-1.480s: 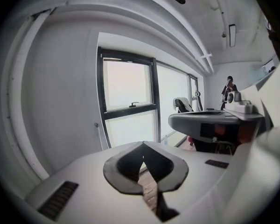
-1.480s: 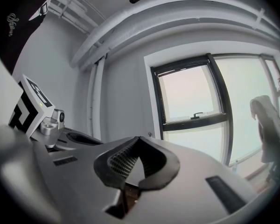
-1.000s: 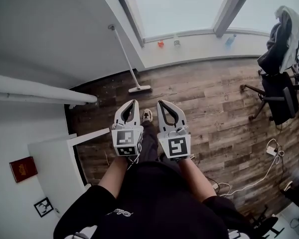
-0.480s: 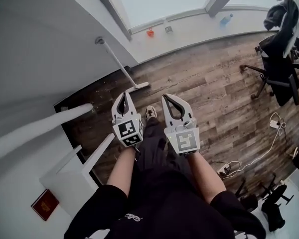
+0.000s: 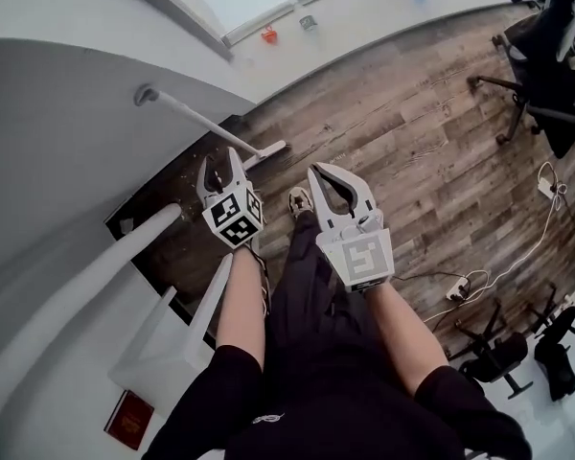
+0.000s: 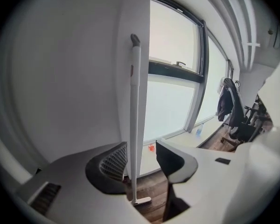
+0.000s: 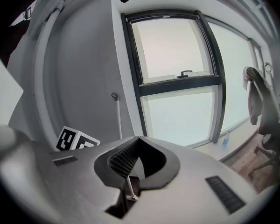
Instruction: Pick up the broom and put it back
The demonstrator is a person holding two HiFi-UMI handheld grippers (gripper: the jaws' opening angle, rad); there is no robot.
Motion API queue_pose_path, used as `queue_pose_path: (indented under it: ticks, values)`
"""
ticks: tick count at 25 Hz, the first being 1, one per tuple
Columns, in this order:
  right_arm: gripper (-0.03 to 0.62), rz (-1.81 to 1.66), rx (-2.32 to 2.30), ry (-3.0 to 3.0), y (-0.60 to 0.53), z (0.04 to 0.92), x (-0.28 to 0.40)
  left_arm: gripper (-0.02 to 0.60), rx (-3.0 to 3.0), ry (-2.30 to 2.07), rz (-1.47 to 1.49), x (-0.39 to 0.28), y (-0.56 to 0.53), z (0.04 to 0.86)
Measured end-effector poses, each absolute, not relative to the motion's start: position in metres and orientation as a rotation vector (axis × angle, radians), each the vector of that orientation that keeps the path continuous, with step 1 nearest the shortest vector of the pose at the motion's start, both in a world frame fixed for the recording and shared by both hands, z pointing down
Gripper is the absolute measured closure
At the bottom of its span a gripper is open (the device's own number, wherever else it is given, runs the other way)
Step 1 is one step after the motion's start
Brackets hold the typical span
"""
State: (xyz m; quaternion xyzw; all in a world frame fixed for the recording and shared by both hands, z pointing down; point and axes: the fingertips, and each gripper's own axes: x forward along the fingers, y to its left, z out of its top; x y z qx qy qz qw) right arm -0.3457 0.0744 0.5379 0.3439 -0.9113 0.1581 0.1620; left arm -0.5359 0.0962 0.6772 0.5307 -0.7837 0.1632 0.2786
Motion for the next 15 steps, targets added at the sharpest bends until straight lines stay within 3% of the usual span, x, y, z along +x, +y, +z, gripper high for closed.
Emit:
queue_pose_path:
  ticks: [5, 15]
  values:
    - [0.572, 0.470, 1.000, -2.573, 0.070, 0.555, -0.340, 0.383, 1.385, -2.093, 0.449, -0.560, 0.069, 0.708]
    - [0.572, 0.470, 1.049, -2.532, 0.056, 0.565, -0.321, 0.398, 1.378, -2.089, 0.507, -0.570, 0.051, 0.738]
